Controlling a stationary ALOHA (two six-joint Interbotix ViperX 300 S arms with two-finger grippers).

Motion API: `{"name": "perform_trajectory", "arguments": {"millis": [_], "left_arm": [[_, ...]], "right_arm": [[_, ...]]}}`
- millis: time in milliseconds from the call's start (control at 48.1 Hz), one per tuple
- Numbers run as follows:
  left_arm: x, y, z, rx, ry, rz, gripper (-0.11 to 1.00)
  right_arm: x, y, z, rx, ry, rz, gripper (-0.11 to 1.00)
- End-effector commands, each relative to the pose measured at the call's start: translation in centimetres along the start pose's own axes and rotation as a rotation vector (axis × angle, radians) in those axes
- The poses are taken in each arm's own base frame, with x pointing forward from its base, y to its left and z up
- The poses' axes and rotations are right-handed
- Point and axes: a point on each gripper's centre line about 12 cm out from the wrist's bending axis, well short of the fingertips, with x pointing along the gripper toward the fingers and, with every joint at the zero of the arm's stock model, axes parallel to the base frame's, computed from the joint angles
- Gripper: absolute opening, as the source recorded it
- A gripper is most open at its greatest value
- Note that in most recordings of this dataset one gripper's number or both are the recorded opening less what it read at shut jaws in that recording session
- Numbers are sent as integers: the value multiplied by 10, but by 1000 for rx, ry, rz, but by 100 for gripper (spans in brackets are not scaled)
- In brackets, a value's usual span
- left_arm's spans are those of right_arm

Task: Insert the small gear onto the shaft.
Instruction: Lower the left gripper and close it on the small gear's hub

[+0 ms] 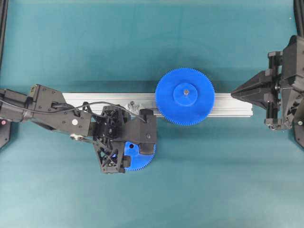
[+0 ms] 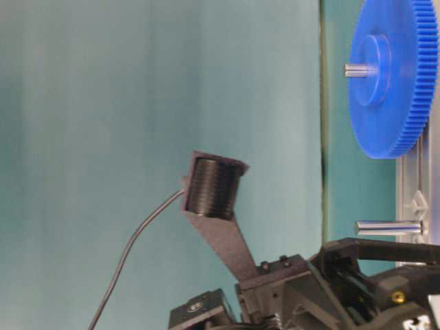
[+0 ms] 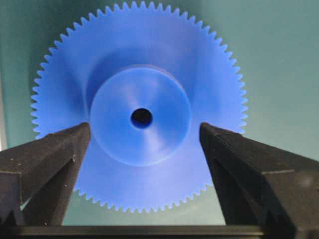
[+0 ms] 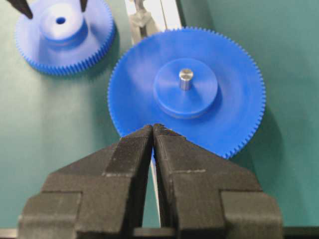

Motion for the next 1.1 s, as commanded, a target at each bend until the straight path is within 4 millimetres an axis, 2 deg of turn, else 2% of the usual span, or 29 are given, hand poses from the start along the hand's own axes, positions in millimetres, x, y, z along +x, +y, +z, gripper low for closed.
{"name": "perform_trajectory", "arguments": {"millis": [0, 685, 1080], "left_arm": [[-6, -3, 10, 8, -32, -5, 92], [13, -2, 14, 3, -11, 0, 92], [13, -1, 7, -8, 62, 11, 91]], "right_arm": [[-1, 0, 5, 6, -19, -1, 17], [-2, 0, 6, 11, -25, 0, 17], [-2, 0, 6, 11, -25, 0, 17]]}}
